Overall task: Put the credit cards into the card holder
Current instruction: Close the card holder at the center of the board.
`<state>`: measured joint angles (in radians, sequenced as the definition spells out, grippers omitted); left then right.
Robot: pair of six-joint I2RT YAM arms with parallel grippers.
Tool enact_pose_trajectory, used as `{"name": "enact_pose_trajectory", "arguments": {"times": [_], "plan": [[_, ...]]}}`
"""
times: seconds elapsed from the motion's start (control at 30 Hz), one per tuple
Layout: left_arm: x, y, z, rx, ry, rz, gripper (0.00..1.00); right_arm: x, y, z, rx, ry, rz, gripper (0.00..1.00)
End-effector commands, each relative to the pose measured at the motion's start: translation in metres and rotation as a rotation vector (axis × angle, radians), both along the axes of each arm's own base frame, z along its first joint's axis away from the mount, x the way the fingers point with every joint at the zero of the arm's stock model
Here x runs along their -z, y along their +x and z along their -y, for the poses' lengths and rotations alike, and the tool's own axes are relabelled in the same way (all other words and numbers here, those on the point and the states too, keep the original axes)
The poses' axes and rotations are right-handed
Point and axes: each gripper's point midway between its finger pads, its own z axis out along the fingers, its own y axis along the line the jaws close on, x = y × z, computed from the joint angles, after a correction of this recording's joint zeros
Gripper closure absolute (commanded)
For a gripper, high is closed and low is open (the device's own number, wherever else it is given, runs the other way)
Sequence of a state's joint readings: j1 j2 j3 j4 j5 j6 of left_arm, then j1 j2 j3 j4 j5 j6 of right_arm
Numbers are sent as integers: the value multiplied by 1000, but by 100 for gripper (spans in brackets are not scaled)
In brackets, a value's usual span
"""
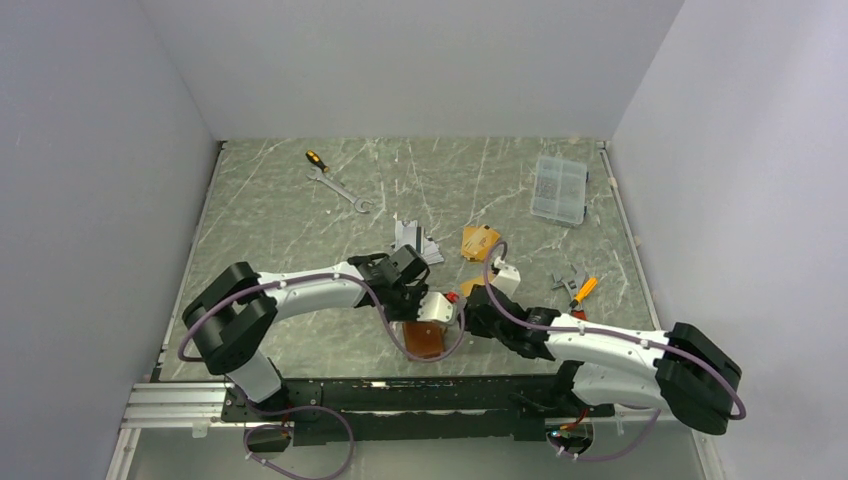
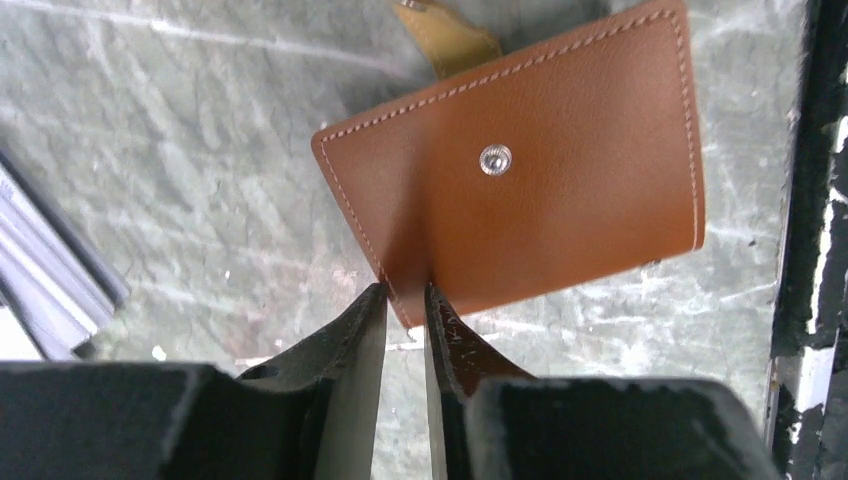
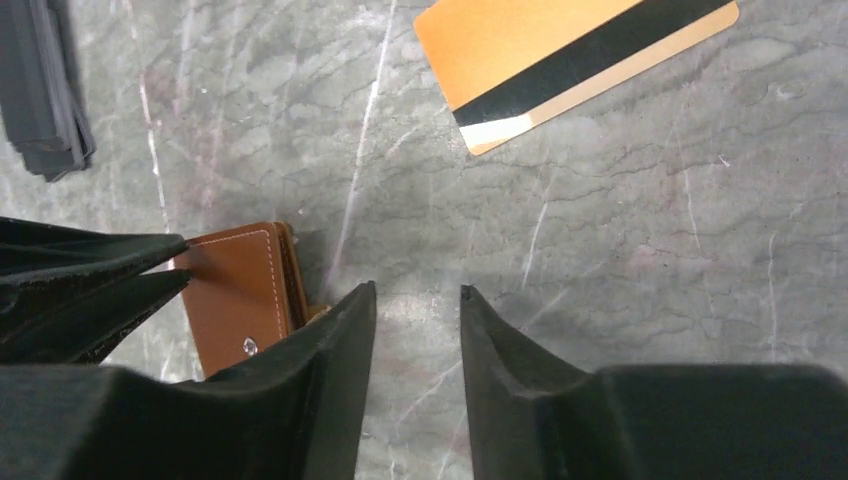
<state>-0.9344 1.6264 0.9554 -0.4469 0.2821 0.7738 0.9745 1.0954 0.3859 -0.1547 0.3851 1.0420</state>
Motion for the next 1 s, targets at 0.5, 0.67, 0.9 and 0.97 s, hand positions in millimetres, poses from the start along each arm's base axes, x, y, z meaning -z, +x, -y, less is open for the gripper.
{"name": "enact_pose_trajectory", "arguments": {"times": [0.5,0.67,0.9,0.97], "plan": [[-149,121,-132,-538,-158,405,1,-79,14,-3,-45,64,8,36],[-156,154,-215,-753,64,400,1,-69,11,-2,-48,-51,-120,37],[-246,158,-216,-927,-409,622,1,-54,3,-25,-125,-30,-217,38],[-212,140,-192,-743,-367,445,1,-52,2,-31,-153,-26,-242,40]]}}
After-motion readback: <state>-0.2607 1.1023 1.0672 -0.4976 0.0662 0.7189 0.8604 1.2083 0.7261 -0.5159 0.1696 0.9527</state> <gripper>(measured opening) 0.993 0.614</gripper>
